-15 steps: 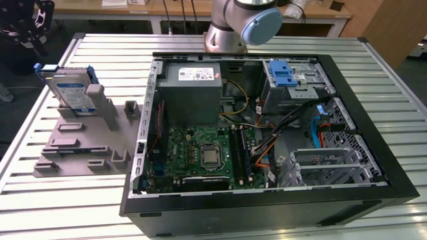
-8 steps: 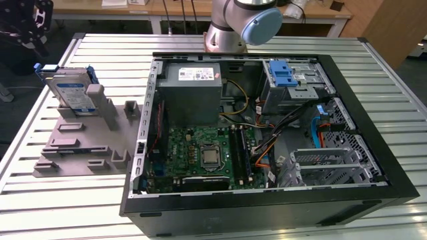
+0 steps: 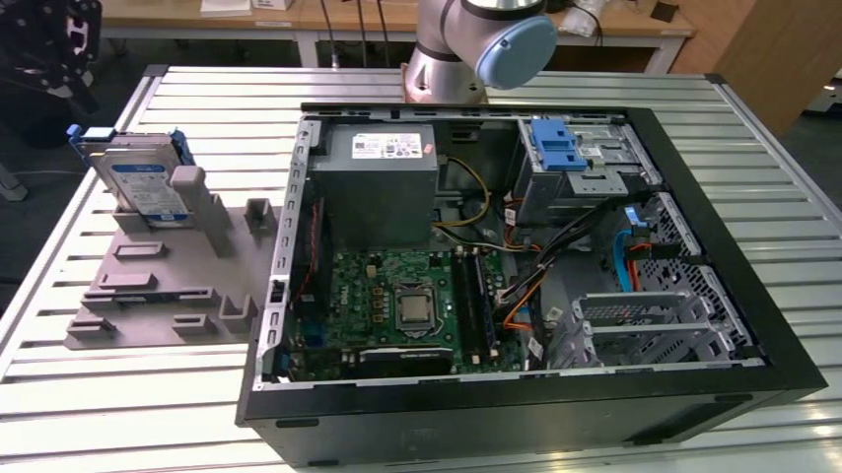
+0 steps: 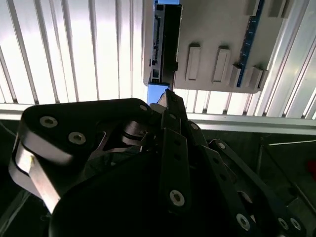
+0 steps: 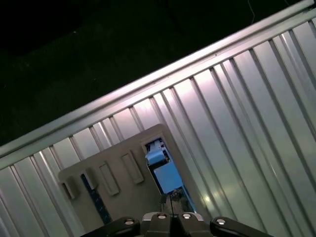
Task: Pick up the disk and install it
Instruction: 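Pick up the disk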
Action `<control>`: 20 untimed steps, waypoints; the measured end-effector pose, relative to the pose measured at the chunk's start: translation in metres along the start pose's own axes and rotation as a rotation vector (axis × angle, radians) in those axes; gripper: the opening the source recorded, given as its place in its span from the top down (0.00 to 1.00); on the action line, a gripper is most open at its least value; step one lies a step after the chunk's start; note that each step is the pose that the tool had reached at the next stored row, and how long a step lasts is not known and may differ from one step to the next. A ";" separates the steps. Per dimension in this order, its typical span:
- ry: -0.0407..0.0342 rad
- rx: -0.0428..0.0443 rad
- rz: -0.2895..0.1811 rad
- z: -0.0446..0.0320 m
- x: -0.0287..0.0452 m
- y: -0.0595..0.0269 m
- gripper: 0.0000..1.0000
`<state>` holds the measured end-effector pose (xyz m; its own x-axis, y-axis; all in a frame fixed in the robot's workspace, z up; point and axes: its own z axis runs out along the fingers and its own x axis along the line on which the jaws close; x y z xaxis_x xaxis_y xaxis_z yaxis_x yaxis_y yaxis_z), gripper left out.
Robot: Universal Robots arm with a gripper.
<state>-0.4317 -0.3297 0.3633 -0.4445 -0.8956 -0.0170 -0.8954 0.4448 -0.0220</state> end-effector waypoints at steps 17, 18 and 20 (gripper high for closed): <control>-0.0067 -0.0053 -0.309 0.0056 0.0001 0.0001 0.89; -0.0068 -0.0057 -0.327 0.0058 0.0001 0.0001 0.89; -0.0066 -0.0068 -0.365 0.0063 0.0001 0.0001 0.89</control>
<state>-0.4317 -0.3297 0.3570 -0.0958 -0.9953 -0.0158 -0.9951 0.0962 -0.0211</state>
